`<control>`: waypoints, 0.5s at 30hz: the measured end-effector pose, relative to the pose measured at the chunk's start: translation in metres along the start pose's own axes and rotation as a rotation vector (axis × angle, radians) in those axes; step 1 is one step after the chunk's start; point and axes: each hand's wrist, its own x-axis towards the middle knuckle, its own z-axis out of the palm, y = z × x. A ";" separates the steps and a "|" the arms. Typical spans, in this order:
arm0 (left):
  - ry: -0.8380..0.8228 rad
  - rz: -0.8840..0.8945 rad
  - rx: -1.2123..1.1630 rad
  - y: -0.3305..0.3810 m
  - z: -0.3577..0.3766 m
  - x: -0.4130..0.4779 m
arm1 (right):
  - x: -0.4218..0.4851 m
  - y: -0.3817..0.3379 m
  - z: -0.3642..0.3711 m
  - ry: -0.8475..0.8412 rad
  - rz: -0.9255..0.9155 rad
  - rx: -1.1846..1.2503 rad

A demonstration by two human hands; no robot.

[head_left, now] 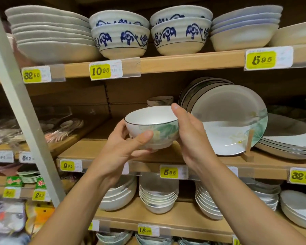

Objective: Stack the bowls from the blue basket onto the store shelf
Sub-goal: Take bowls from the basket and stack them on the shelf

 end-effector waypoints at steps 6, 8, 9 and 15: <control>0.023 0.043 0.032 0.000 -0.012 0.022 | 0.020 -0.006 -0.003 -0.133 0.003 -0.182; 0.003 0.040 0.039 0.004 -0.017 0.036 | 0.031 -0.010 -0.001 -0.152 0.009 -0.217; -0.007 0.042 0.054 0.006 -0.019 0.044 | 0.039 -0.011 0.001 -0.153 0.007 -0.237; -0.047 0.027 0.027 0.012 -0.035 0.107 | 0.091 -0.011 0.026 0.034 0.082 -0.292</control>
